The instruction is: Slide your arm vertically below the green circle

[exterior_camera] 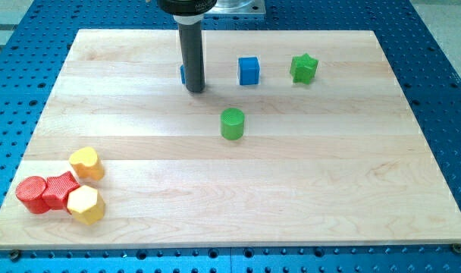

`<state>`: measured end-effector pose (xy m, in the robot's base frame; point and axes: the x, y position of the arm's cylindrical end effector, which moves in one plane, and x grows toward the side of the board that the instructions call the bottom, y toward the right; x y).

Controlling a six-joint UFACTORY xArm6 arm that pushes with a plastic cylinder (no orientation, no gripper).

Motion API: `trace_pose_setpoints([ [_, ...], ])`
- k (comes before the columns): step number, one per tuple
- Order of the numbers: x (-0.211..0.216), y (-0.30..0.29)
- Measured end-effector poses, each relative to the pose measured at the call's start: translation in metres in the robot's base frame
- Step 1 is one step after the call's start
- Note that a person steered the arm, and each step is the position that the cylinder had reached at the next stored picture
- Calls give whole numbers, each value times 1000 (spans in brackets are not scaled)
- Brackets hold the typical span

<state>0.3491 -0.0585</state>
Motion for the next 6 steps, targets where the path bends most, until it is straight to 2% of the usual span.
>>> trace_pose_setpoints([
  [1, 17, -24],
  [2, 63, -47],
  [3, 113, -41],
  [4, 136, -1],
  [5, 136, 57],
  [6, 112, 80],
])
